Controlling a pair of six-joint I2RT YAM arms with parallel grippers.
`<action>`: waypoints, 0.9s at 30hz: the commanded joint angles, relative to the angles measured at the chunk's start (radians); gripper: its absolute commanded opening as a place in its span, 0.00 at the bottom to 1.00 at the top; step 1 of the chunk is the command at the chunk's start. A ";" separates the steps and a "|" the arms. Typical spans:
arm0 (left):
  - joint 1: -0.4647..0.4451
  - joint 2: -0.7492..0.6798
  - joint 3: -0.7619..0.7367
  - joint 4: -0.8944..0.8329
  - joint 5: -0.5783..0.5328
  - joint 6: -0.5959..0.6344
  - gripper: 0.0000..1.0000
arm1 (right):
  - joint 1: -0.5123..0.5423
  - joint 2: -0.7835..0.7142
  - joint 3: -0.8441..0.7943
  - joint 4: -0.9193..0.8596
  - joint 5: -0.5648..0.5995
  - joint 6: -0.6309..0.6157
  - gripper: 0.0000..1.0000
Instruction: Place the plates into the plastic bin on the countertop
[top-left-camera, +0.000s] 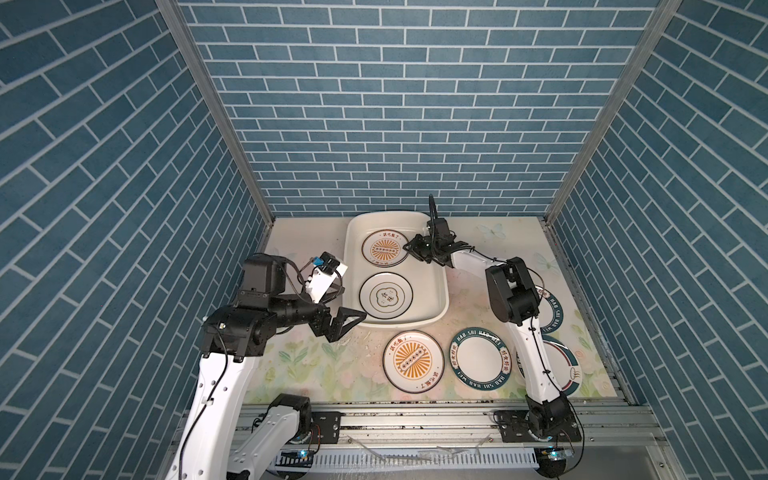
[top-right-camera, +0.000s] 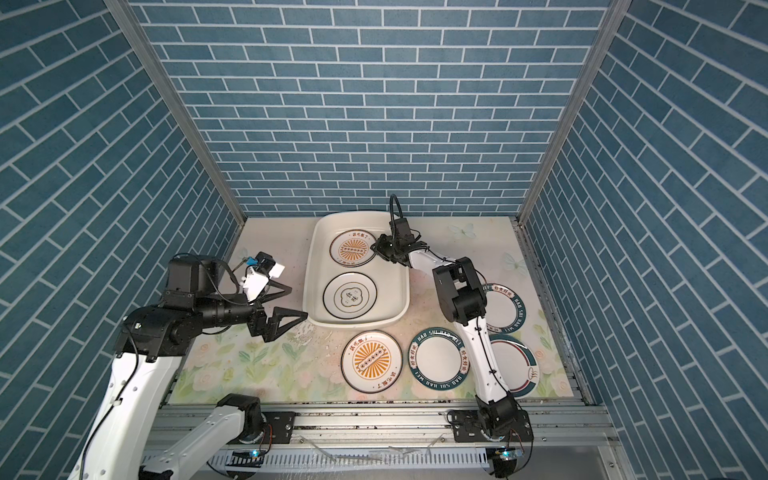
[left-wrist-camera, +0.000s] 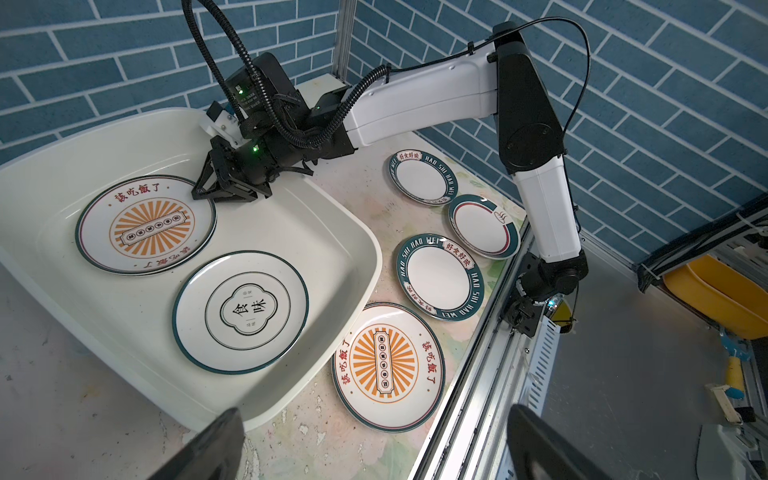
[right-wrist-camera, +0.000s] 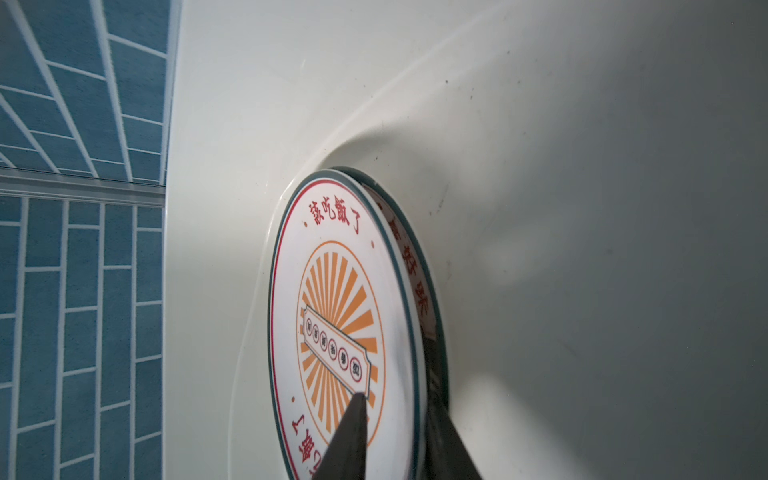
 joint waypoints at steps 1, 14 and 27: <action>0.006 0.001 0.004 -0.002 0.022 0.005 1.00 | -0.015 -0.018 0.035 -0.056 0.049 -0.011 0.26; 0.007 -0.001 0.012 -0.005 0.024 0.005 1.00 | -0.015 -0.030 0.084 -0.149 0.082 -0.070 0.29; 0.008 -0.003 0.014 -0.008 0.025 0.007 1.00 | -0.015 -0.019 0.159 -0.252 0.106 -0.117 0.29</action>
